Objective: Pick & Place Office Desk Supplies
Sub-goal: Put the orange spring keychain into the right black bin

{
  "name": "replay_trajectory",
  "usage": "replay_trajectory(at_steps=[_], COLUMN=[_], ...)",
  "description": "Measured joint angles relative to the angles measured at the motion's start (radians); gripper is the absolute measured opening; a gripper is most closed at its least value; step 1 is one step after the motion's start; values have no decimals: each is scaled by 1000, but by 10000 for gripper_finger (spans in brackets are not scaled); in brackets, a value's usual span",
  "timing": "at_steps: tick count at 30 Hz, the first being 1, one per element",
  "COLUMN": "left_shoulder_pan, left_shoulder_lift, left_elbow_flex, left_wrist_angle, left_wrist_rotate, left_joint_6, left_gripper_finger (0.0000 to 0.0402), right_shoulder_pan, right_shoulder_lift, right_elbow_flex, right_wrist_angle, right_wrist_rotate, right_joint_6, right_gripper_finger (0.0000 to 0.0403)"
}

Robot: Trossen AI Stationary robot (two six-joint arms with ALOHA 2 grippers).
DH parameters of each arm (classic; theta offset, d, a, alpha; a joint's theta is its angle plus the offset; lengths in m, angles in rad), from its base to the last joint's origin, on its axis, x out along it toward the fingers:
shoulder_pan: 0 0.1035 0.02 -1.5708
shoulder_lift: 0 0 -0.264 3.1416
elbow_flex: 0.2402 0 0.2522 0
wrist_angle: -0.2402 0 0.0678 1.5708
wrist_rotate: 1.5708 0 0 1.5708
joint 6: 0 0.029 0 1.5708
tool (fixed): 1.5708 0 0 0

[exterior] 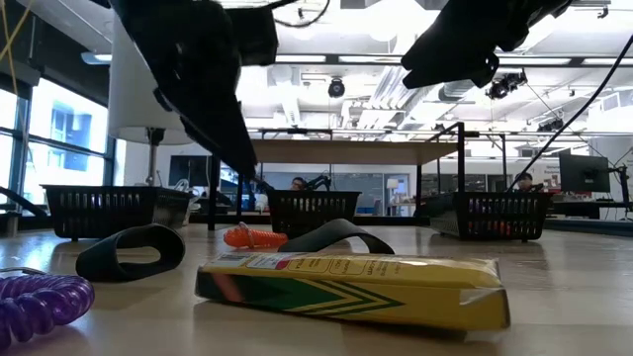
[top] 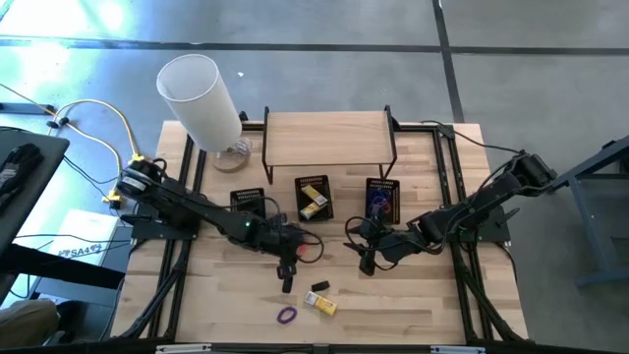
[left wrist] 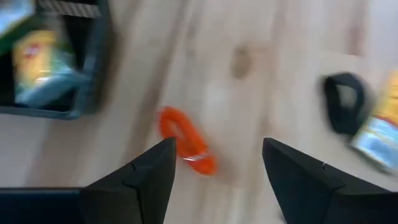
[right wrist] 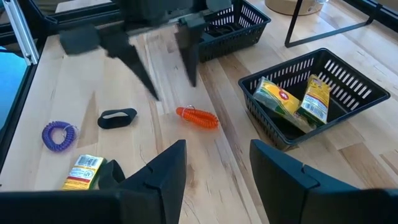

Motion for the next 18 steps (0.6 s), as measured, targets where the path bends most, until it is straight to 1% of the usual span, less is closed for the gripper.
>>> replay_trajectory(at_steps=[3, 6, 12, 18], left_shoulder_pan=[-1, -1, -1, -6], left_shoulder_lift=[13, 24, 68, 105], left_elbow_flex=[0, 0, 0, -2], left_wrist_angle=[-1, -2, 13, 13], left_wrist_rotate=[-84, -137, -156, -147], left_joint_6=[-30, -78, -201, -210], left_gripper_finger=[231, 231, 232, 232], right_shoulder_pan=[0, 0, 0, 0], right_shoulder_lift=[0, 0, 0, 0], right_elbow_flex=[0, 0, 0, 0], right_wrist_angle=[0, -1, -4, -1], right_wrist_rotate=[0, 0, 0, 0], right_joint_6=[0, 0, 0, 0], right_gripper_finger=[165, 165, 165, 165])
